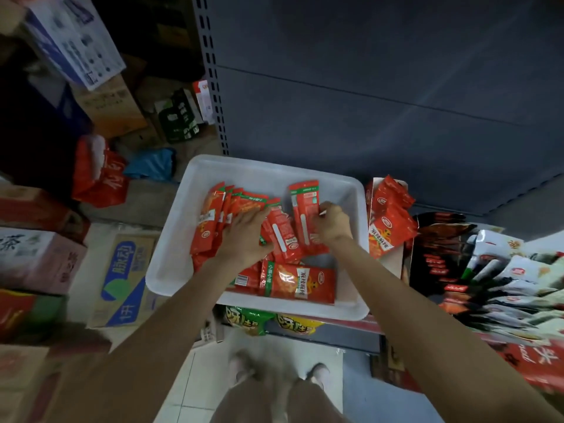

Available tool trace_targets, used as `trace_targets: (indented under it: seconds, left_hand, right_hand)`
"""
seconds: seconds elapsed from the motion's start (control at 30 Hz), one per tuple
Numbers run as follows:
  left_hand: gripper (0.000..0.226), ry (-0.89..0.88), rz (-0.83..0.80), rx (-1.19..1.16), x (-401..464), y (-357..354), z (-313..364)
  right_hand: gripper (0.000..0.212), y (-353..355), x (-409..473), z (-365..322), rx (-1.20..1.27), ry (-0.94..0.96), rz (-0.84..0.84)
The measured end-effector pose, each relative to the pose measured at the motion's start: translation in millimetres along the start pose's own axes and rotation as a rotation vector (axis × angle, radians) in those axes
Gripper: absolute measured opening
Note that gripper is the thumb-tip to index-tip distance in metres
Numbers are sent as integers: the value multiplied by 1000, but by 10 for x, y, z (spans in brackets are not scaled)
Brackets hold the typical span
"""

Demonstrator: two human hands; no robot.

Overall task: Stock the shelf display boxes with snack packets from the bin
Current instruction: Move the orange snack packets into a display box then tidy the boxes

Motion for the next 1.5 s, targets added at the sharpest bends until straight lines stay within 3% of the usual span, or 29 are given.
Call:
trace_targets:
  seconds: [0.1, 0.2, 0.3, 0.4, 0.47, 0.53, 0.6, 0.67, 0.73, 0.87, 1.0, 1.23, 1.5]
  left_hand:
    - [88, -172, 37, -74, -50, 74, 197]
    - [94, -307, 60, -157, -72, 113, 390]
    - [69, -331, 218, -334, -79, 283, 505]
    - [37, -336, 350, -350, -77, 482, 635]
    - [19, -272, 354, -328, -53, 574, 712]
    - [25, -257, 311, -312, -1, 625, 828]
    - [27, -300, 199, -348, 37, 628, 1012]
    - [24, -330, 118, -390, 64, 599, 1206]
    - [17, -326, 158, -459, 92, 589, 1372]
    - [30, -225, 202, -585, 192, 477, 1594]
    - [49, -137, 49, -407, 311, 181, 1673]
    - [56, -77, -77, -413, 332, -74, 1754]
    - [51, -146, -26, -397, 286, -58, 1751]
  right_hand:
    - [27, 205, -4, -155, 90, 103, 70]
    - [29, 288, 25, -196, 322, 52, 30]
    - [26, 313, -52, -220, 468, 1, -125]
    - [30, 441, -139, -197, 433, 52, -176]
    - [40, 619, -210, -166, 332, 139, -116]
    - [46, 829, -336, -178, 428, 224, -103]
    - [34, 1042, -467, -220, 527, 315, -127]
    - [14, 1244, -522, -246, 390, 459, -87]
    - [2, 1428, -528, -216, 246, 531, 17]
    - [12, 1809, -534, -27, 217, 493, 220]
    - [16, 2075, -560, 153, 41, 461, 377]
    - [13, 1761, -415, 341, -219, 406, 239]
    - [30, 1513, -288, 370, -385, 376, 234]
Point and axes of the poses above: each hand's wrist, its own x-axis towards the middle knuckle, its own y-axis out of the back of the hand, z = x × y, the point moved 5 cm from there along x, towards the middle knuckle, and after that the axes turned 4 degrees about x, right-handed, at the moved point
